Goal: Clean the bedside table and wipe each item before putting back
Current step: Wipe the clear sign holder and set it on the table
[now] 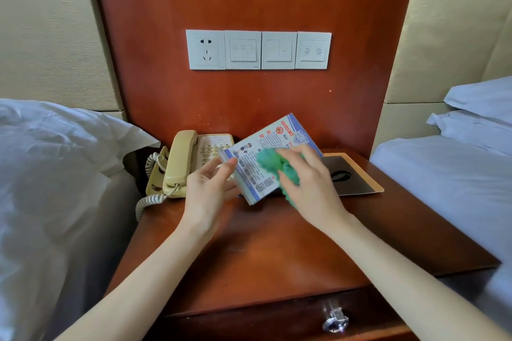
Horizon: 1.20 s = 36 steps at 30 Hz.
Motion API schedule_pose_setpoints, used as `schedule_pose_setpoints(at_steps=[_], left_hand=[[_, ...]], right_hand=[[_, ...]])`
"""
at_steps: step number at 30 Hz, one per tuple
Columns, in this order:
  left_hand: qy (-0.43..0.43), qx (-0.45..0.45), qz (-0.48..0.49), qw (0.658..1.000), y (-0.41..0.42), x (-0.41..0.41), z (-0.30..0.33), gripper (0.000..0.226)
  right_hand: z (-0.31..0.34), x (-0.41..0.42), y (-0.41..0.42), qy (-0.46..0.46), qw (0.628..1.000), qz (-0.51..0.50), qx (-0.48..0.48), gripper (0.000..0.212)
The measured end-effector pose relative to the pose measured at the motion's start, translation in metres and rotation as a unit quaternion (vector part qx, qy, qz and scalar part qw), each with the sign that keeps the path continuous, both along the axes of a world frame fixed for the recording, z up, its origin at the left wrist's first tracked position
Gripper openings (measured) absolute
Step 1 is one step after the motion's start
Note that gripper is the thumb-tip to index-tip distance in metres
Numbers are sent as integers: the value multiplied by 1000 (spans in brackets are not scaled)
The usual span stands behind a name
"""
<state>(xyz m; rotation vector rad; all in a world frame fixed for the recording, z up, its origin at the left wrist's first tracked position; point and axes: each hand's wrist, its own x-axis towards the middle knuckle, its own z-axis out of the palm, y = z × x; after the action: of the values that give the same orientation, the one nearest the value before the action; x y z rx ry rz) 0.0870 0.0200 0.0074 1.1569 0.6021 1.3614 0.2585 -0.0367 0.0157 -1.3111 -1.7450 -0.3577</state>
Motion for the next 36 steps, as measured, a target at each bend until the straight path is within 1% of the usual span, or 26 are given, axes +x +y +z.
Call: schedule_pose_setpoints(at_steps=[2, 6, 9, 10, 12, 13, 14, 16, 19, 21, 22, 23, 24, 25, 26, 27, 28, 29, 30, 31, 32, 33, 34, 35, 36], left_hand=[[2, 1, -1, 1000, 1, -1, -1, 15], [15, 18, -16, 1000, 0, 0, -1, 23], [27, 61, -18, 998, 2, -1, -1, 24], [40, 87, -14, 995, 2, -1, -1, 26], [62, 143, -13, 988, 1, -4, -1, 40], [72, 172, -18, 982, 1, -5, -1, 45], [85, 206, -21, 975, 0, -7, 0, 46], [135, 280, -1, 950, -1, -10, 1, 46], [220, 391, 57, 892, 1, -13, -2, 55], [252, 459, 86, 848, 3, -17, -1, 53], [266, 492, 99, 823, 5, -19, 0, 53], [280, 521, 112, 798, 7, -21, 2, 54], [296, 546, 125, 774, 8, -22, 3, 58], [311, 562, 144, 753, 9, -23, 3, 62], [320, 570, 164, 739, 10, -22, 3, 66], [323, 562, 180, 740, 9, -21, 3, 69], [320, 541, 189, 755, 8, -19, 3, 72], [310, 504, 191, 783, 8, -18, 2, 74], [290, 452, 179, 824, 6, -15, 2, 74], [256, 374, 143, 880, 6, -13, 2, 74], [196, 272, 81, 939, 6, -11, 3, 73], [112, 150, 8, 982, 6, -10, 4, 71], [32, 41, -68, 996, 8, -10, 6, 66], [-17, -29, -125, 992, 10, -11, 7, 56], [-19, -56, -161, 985, 10, -13, 8, 48]], right_hand=[[2, 17, 2, 53, 998, -41, 5, 39], [2, 38, 8, 165, 981, -103, -1, 34], [6, 46, 14, 240, 963, -122, -22, 32], [8, 48, 16, 265, 956, -114, -41, 31], [13, 52, 17, 341, 934, -56, -88, 26], [17, 54, 16, 386, 916, -15, -108, 24], [22, 55, 15, 432, 893, 28, -123, 25], [31, 59, 10, 512, 839, 117, -144, 32], [43, 63, 3, 574, 773, 212, -170, 43], [48, 67, -2, 607, 729, 256, -185, 43], [51, 68, -5, 618, 709, 279, -196, 39], [53, 69, -8, 620, 697, 296, -208, 33], [54, 69, -9, 608, 702, 299, -219, 27], [54, 68, -10, 586, 725, 285, -225, 22], [53, 67, -10, 562, 752, 259, -226, 19], [50, 66, -9, 545, 775, 232, -219, 22], [48, 65, -9, 539, 787, 214, -210, 26], [45, 63, -9, 542, 790, 206, -199, 28], [43, 62, -9, 549, 788, 206, -187, 30], [40, 61, -9, 559, 783, 210, -175, 31], [38, 59, -8, 568, 778, 212, -164, 32], [36, 58, -7, 571, 779, 210, -155, 33], [34, 56, -7, 564, 788, 199, -148, 34], [32, 54, -6, 551, 803, 180, -141, 35], [30, 53, -5, 536, 818, 158, -133, 36]])
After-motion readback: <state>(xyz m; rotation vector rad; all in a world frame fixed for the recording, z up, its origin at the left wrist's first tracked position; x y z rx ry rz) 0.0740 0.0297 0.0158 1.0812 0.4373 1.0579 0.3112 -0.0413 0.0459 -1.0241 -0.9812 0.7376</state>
